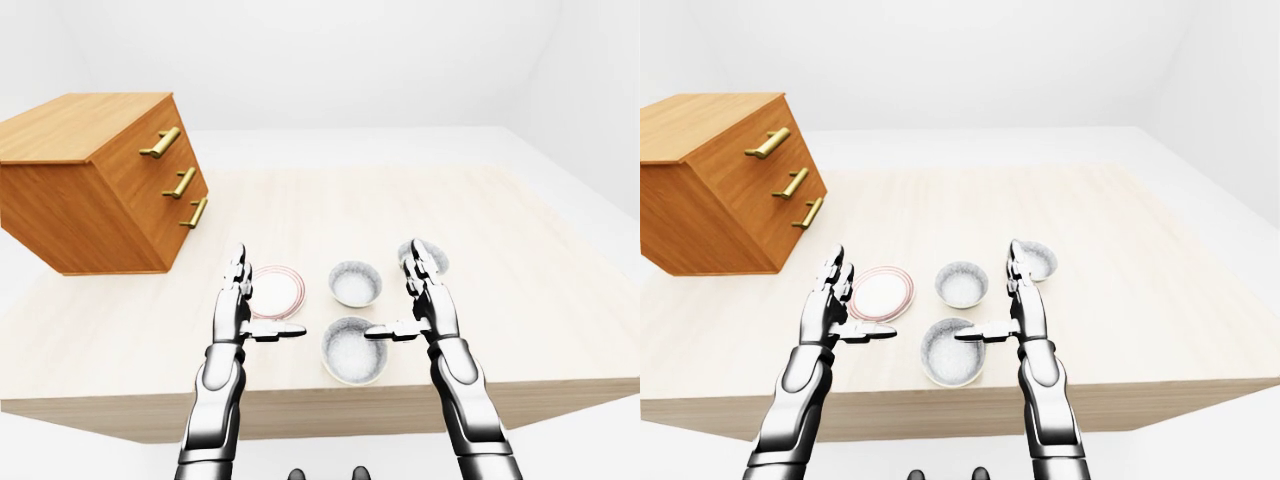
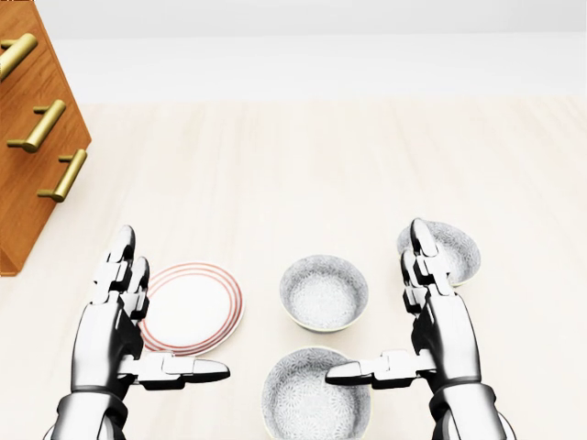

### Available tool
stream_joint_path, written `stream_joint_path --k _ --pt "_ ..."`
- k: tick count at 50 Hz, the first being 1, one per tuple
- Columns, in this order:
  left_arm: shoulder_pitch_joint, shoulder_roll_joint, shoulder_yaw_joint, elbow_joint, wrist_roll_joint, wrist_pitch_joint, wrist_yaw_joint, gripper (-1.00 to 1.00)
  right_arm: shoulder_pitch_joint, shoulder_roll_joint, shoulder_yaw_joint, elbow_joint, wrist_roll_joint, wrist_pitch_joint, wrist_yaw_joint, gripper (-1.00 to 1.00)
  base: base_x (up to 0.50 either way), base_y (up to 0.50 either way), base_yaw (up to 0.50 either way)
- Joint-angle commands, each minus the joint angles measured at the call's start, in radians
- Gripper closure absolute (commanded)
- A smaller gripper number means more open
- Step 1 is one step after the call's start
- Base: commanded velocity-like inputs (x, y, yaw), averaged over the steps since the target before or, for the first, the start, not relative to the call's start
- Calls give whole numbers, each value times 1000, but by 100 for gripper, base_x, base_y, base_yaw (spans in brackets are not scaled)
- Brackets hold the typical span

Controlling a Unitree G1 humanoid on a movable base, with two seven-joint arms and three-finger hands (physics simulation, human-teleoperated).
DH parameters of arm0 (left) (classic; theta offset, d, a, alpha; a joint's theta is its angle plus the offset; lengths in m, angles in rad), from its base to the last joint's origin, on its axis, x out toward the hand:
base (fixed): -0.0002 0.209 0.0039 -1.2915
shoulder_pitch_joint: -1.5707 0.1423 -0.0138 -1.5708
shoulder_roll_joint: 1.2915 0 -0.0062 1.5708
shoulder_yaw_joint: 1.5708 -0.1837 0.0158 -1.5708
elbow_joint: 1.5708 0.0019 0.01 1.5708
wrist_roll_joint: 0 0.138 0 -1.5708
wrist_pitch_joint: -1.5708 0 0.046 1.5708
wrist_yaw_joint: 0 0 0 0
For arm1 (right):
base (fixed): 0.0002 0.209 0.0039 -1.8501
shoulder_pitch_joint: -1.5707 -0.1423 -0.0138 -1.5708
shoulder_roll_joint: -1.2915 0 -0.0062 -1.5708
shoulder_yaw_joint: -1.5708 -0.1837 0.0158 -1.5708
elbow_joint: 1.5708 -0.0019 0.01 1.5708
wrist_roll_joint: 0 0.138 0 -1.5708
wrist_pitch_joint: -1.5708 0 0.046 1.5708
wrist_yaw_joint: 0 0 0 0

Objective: Stack the bowl at the front on the bowl in the middle.

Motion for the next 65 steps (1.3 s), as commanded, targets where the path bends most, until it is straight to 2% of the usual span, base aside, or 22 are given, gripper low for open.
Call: stream_joint_path --k 1,20,22,24,26,30,31,35,37,45,47,50,52,53,54,56,58,59,60,65 --pt "3 0 2 -10 -8 5 -3 -100 4 1 1 -14 -6 -5 3 -100 28 0 0" --pt "7 0 1 -15 -2 0 -1 -100 -3 -2 -10 -15 0 0 -5 -100 28 0 0" --pt "4 1 2 -3 -2 -9 -1 -100 0 -1 -7 -24 -3 8 -7 -100 19 0 0" --pt "3 1 2 -1 -2 -10 0 -100 -2 -1 -8 -16 -2 1 -7 -100 11 0 0" --pt "7 0 1 -14 -1 -1 1 -100 -1 -2 -8 -25 -3 6 -8 -100 8 0 0" --pt "9 0 1 -17 1 0 2 -100 8 -1 -4 -36 -5 0 -3 -100 8 0 0" --pt "6 0 2 -6 1 -9 2 -100 13 -1 -2 -43 -6 -5 -1 -100 0 0 0" --pt "8 0 0 -21 2 4 3 -100 11 -2 -6 -51 -6 -2 1 -100 0 0 0" --pt "7 0 1 -17 2 1 3 -100 11 -3 -8 -59 -6 1 1 -100 0 0 0" --pt "7 1 2 -17 3 0 4 -100 6 -27 -37 -184 -28 83 29 -100 0 0 0" --pt "6 1 3 -4 4 -12 3 -100 3 -39 -52 -220 -58 72 32 -100 0 0 0" --pt "7 1 2 -7 4 -10 4 -100 20 -55 -61 -262 -106 36 70 -100 0 0 0" --pt "4 1 3 0 3 -13 4 -100 19 -65 -74 -274 -156 -2 79 -100 0 0 0" --pt "3 1 3 3 3 -15 4 -100 18 -70 -77 -271 -193 -36 78 -100 0 0 0" --pt "3 1 3 3 4 -15 5 -100 19 -70 -83 -277 -212 -55 80 -100 0 0 0" --pt "3 1 2 5 5 -16 6 -100 15 -77 -102 -319 -233 -43 103 -100 0 0 0" --pt "3 1 2 7 5 -18 6 -100 10 -77 -117 -336 -255 -56 106 -100 0 0 0" --pt "3 1 2 13 5 -23 6 -100 8 -79 -125 -352 -258 -41 118 -100 0 0 0" --pt "2 1 3 18 5 -28 6 -100 15 -89 -129 -364 -279 -60 131 -100 0 0 0" --pt "4 0 1 5 6 -15 9 -100 23 -100 -159 -369 -360 -60 155 -100 0 0 0"
